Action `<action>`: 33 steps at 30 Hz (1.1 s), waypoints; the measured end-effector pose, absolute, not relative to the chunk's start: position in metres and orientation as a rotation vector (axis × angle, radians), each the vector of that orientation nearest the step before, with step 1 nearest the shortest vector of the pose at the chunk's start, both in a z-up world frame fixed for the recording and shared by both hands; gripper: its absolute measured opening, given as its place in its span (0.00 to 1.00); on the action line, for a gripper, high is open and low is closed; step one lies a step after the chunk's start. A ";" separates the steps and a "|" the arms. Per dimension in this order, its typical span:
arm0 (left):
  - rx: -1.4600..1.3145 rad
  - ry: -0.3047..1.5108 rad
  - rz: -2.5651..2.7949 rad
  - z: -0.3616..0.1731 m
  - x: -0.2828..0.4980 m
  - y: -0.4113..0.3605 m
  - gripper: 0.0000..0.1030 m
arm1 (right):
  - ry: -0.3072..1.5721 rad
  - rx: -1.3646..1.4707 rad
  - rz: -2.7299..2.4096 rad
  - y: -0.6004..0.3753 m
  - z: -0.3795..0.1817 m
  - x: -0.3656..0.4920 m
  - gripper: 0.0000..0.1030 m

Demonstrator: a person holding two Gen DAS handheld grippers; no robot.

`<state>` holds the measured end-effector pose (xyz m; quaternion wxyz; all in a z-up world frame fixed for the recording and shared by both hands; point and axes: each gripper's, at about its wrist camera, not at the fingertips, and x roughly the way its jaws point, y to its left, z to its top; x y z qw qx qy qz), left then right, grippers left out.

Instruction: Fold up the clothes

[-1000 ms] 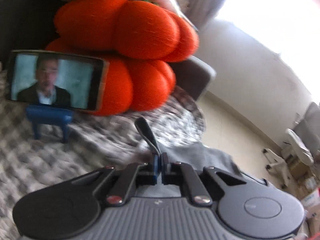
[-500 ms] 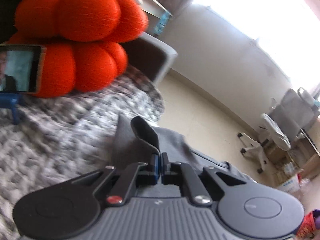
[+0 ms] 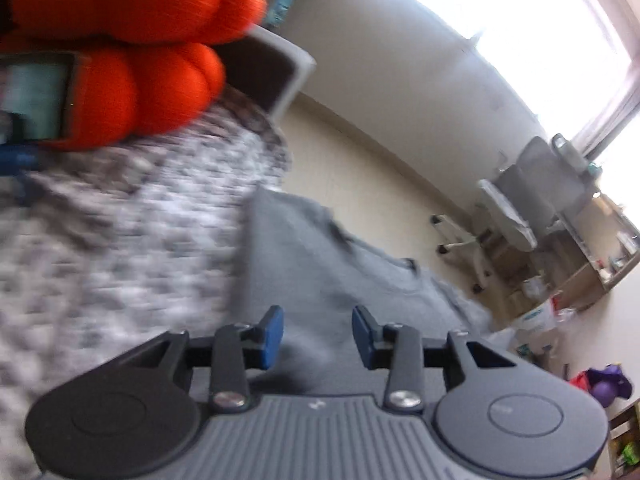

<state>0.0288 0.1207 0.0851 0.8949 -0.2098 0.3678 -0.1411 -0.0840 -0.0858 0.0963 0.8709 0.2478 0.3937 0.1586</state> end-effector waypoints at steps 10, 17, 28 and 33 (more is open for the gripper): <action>-0.193 0.835 -0.240 0.047 -0.108 0.168 0.39 | 0.908 0.605 0.394 -0.079 0.078 0.041 0.44; -0.123 0.847 -0.201 0.030 -0.140 0.158 0.33 | 0.899 0.553 0.301 -0.051 0.059 0.082 0.44; -0.031 0.868 -0.138 0.044 -0.152 0.143 0.05 | 0.745 0.285 0.275 -0.032 0.098 0.104 0.07; -0.035 0.895 -0.139 0.051 -0.158 0.136 0.05 | 0.693 0.160 0.294 -0.025 0.122 0.112 0.07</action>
